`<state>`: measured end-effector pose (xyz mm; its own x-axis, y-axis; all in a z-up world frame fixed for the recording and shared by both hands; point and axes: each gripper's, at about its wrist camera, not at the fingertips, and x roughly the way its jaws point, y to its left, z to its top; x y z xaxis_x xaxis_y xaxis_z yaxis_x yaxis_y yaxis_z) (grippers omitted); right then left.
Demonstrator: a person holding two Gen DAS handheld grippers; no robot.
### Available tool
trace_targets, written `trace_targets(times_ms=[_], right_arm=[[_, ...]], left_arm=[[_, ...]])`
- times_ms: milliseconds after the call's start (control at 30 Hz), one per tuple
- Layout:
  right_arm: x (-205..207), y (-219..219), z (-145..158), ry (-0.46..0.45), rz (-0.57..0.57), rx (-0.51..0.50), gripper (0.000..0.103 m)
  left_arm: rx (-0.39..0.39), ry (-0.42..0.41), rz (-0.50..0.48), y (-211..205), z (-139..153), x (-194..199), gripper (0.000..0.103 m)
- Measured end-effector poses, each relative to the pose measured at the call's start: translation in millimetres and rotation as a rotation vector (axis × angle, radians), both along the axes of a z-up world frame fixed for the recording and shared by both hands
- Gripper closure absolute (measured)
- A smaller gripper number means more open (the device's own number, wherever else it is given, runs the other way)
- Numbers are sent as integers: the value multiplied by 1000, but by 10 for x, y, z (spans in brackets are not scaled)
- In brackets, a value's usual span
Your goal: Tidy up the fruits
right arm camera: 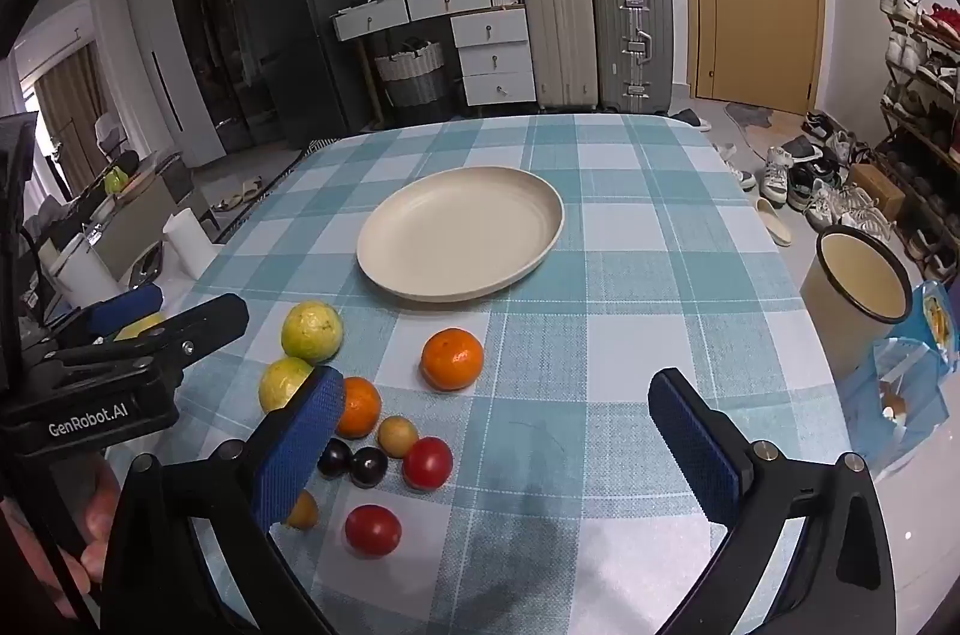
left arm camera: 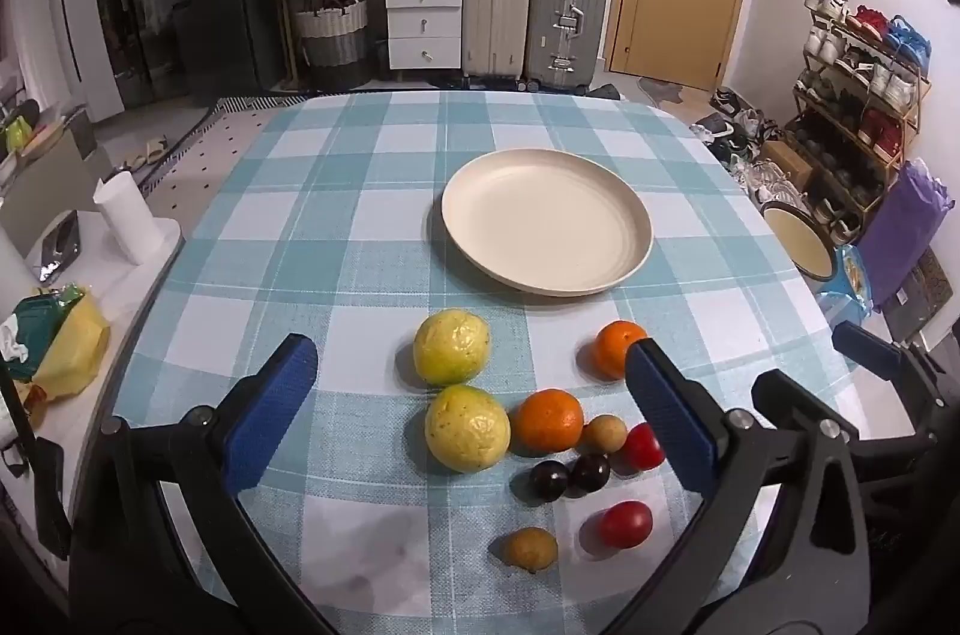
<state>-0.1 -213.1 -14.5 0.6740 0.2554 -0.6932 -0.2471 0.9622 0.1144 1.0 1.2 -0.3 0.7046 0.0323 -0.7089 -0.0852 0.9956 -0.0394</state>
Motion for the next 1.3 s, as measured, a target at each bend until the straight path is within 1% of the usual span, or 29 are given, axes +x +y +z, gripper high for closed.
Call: trace_targets(times_ms=[100,133,233,267,367,400,467,500,667,1300], right_arm=[[-10,-2,9,-2,1,4,0],[-18,-1,16,-5,1,4,0],[-44,12,33,-19,5,-3,0],[-53,15,36,-22,6,-3,0],[-15,26,-19,-23,3,1,0],[-11,32,-33,-20,4,0,0],[1,38,-67,-4,10,7,0],[-35,-9,27,-10,10,18,0],[-71,-12,62,-13,4,10,0],[-6,-8,35,-11,9,5,0]], left_arm=[[7,10,9,30,-10,41,1],[17,-20,-6,-52,-37,8,1],[18,-18,-5,-81,-60,31,1],[6,-44,-3,-54,-22,-75,1],[7,-44,-10,-71,-16,-150,1],[15,-28,-19,-75,2,-61,1],[14,-30,-21,-93,6,-75,1],[13,-30,-20,-100,8,-79,1],[9,-25,-20,-92,16,-61,1],[1,-29,-19,-36,32,-41,1]])
